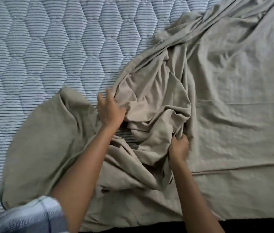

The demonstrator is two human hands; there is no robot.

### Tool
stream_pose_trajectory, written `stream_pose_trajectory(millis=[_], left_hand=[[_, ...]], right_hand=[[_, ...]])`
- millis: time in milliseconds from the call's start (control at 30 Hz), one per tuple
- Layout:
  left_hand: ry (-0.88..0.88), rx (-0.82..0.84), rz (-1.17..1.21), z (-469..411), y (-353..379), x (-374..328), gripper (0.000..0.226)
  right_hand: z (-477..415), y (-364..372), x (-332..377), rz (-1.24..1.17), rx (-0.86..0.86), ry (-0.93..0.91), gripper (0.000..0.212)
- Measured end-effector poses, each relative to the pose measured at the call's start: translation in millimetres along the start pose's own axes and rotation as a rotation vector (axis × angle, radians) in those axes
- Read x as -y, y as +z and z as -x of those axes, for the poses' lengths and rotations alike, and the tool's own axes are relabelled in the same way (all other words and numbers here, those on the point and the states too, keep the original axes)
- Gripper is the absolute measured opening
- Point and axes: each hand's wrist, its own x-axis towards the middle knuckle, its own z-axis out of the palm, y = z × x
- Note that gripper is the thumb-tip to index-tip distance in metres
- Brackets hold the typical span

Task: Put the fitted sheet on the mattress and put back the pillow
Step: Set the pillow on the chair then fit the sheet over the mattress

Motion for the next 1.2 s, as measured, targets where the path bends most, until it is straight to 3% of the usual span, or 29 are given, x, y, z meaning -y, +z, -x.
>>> stream_pose_trajectory(millis=[67,167,267,333,400,467,500,567,600,633,700,800,867,933,1000,1100,1200], left_hand=[[-0.200,0.072,0.112,3.8,16.0,6.3,0.084],[-0.420,0.349,0.622,24.1,26.4,12.6,0.037],[-0.286,0.747,0.703,48.5,24.2,30.1,0.025],[-0.155,0.868,0.640,53.1,11.2,35.6,0.031],[0.003,0.841,0.459,37.5,-8.4,33.3,0.025],[0.162,0.741,0.292,10.6,-43.1,19.7,0.020],[0.206,0.574,0.310,-5.9,-62.4,16.7,0.018],[0.109,0.010,0.543,-44.6,-104.2,17.8,0.012],[0.047,-0.243,0.710,-63.2,-122.8,24.6,0.021],[0.018,-0.324,0.830,-76.8,-134.5,33.1,0.034],[0.014,-0.234,0.827,-93.3,-138.4,48.7,0.050],[-0.100,-0.120,0.508,-94.9,-111.9,93.6,0.038],[-0.199,-0.090,0.432,-83.5,-95.7,119.4,0.040],[-0.218,-0.052,0.289,-72.6,-75.3,135.5,0.061],[-0.146,0.024,0.130,-50.8,-52.0,125.5,0.069],[-0.103,0.259,0.222,-13.9,-32.6,93.0,0.028],[-0.082,0.415,0.374,-8.2,-43.4,83.8,0.010]], right_hand=[[-0.8,4.3,1.0,0.043,-0.034,-0.005,0.029],[8.8,6.0,4.0,0.056,-0.123,-0.160,0.037],[34.0,-0.2,0.8,0.230,-0.394,-0.585,0.036],[55.3,-2.3,2.0,0.260,-0.388,-0.826,0.030],[73.0,5.0,6.0,0.296,-0.202,-0.963,0.032],[84.7,19.6,16.1,0.329,0.008,-0.978,0.044],[89.3,28.0,23.3,0.327,0.077,-0.981,0.050],[95.0,44.2,36.8,0.333,0.099,-0.998,0.052],[97.4,50.2,43.9,0.348,0.069,-1.003,0.051],[99.7,55.2,50.7,0.365,0.028,-1.006,0.050],[102.0,63.5,60.1,0.378,-0.026,-1.013,0.048],[100.7,70.9,64.9,0.401,-0.088,-0.999,0.039],[96.7,74.5,65.7,0.454,-0.114,-0.948,0.034],[91.9,79.9,65.7,0.532,0.040,-0.799,0.036],[89.0,88.3,65.4,0.582,0.281,-0.619,0.053],[90.2,105.3,67.2,0.645,0.494,-0.553,0.069],[85.6,113.9,79.1,0.628,0.662,-0.611,0.032]])
